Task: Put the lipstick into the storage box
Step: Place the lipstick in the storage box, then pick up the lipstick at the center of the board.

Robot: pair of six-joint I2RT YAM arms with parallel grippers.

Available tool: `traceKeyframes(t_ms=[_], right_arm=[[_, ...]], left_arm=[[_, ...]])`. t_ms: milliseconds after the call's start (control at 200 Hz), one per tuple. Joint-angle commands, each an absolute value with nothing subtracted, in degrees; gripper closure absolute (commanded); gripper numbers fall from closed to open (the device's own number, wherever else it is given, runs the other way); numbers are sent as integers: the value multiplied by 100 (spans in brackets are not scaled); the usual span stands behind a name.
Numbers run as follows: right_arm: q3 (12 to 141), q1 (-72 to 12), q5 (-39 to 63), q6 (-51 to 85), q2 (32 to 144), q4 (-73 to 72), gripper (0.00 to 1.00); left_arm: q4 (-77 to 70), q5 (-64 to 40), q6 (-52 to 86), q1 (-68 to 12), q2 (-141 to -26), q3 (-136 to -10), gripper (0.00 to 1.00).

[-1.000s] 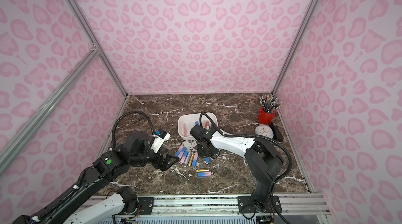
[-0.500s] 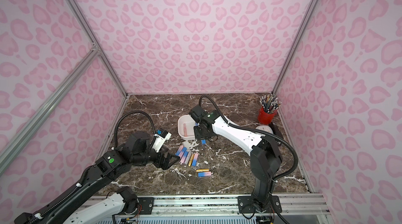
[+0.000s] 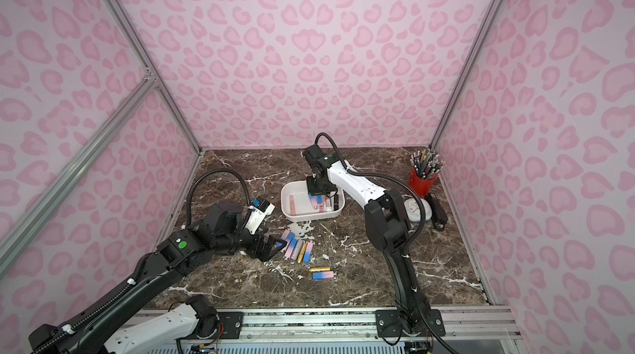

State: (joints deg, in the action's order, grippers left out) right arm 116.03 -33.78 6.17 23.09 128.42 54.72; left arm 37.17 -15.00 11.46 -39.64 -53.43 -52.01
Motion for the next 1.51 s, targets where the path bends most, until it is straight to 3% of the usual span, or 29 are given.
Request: traceKeyframes(t_ms=[0, 340, 725, 1125, 1500], right_arm=[[11832, -3341, 744, 2093, 13099, 5643, 79], [11633, -3171, 946, 1929, 13387, 5283, 72], [11425, -3183, 606, 1731, 12386, 5701, 66], [8952, -3640, 169, 2079, 9989, 5355, 65], [7051, -5023, 298, 2614, 9282, 5120, 65]], left_arm=[[3551, -1469, 1016, -3955, -5386, -5316, 5], [3338, -1660, 970, -3946, -5758, -5427, 5], [3112, -2021, 708, -3919, -6380, -5747, 5], [3089, -2048, 643, -3885, -6521, -5918, 5], [3048, -1577, 1353, -3876, -5504, -5165, 5]])
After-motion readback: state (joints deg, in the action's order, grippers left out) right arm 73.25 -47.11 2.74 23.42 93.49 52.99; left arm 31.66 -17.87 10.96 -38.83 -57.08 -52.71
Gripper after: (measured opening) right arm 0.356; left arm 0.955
